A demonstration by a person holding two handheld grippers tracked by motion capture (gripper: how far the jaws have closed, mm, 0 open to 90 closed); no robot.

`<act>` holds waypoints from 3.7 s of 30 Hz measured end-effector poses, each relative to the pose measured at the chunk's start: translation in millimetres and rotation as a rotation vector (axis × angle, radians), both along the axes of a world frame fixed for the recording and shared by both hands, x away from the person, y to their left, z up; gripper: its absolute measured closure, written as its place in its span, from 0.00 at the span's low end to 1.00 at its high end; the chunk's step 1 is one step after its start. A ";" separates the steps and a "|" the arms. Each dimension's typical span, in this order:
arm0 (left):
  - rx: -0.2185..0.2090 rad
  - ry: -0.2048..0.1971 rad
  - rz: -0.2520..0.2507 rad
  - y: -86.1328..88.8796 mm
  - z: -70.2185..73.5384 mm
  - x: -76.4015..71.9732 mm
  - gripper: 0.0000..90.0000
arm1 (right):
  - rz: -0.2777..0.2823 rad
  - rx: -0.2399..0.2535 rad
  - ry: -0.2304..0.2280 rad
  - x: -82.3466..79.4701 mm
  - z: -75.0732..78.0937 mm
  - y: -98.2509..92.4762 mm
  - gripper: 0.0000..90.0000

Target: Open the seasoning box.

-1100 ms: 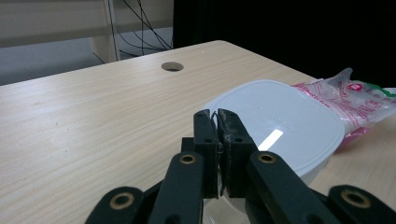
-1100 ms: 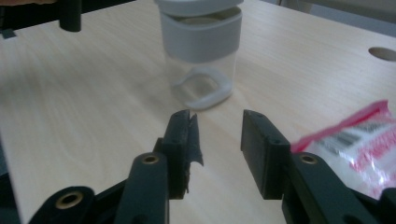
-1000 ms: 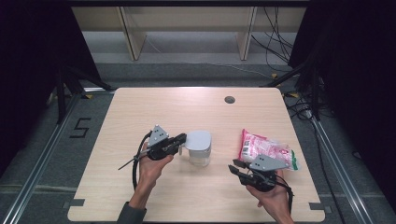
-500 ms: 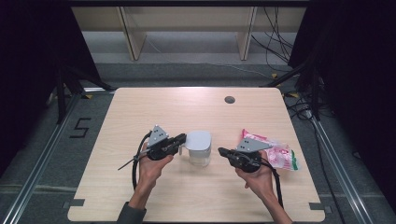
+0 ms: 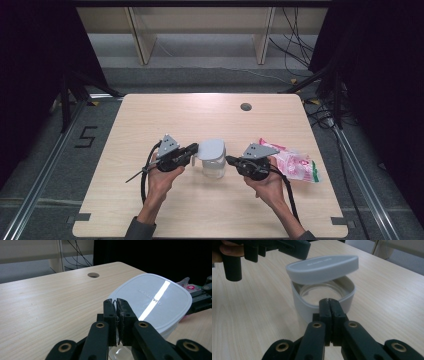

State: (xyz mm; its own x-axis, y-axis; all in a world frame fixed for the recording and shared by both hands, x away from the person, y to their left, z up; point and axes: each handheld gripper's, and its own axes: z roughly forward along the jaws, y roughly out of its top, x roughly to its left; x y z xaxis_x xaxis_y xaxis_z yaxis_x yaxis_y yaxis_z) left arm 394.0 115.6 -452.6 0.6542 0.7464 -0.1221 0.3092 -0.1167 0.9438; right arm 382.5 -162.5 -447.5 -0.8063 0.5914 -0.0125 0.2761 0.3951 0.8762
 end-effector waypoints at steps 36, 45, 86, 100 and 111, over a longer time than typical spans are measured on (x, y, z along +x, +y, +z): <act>0.109 0.038 0.010 30.5 -23.2 -63.2 0.31 | 0.052 0.052 -0.047 9.1 22.8 40.4 0.99; 0.135 0.081 0.010 38.0 -37.0 -68.1 0.31 | 0.077 0.055 -0.088 6.0 24.6 55.7 0.98; 0.160 0.096 -0.014 27.3 -45.7 -70.1 0.31 | -0.155 -0.149 0.048 -9.6 -25.4 -66.3 1.00; 0.169 0.104 -0.026 22.1 -47.9 -70.3 0.31 | -0.247 -0.158 0.095 -45.3 -33.5 -116.5 1.00; 0.150 0.104 -0.025 23.1 -46.6 -70.1 0.31 | -0.301 -0.221 0.112 -30.7 -44.8 -135.7 1.00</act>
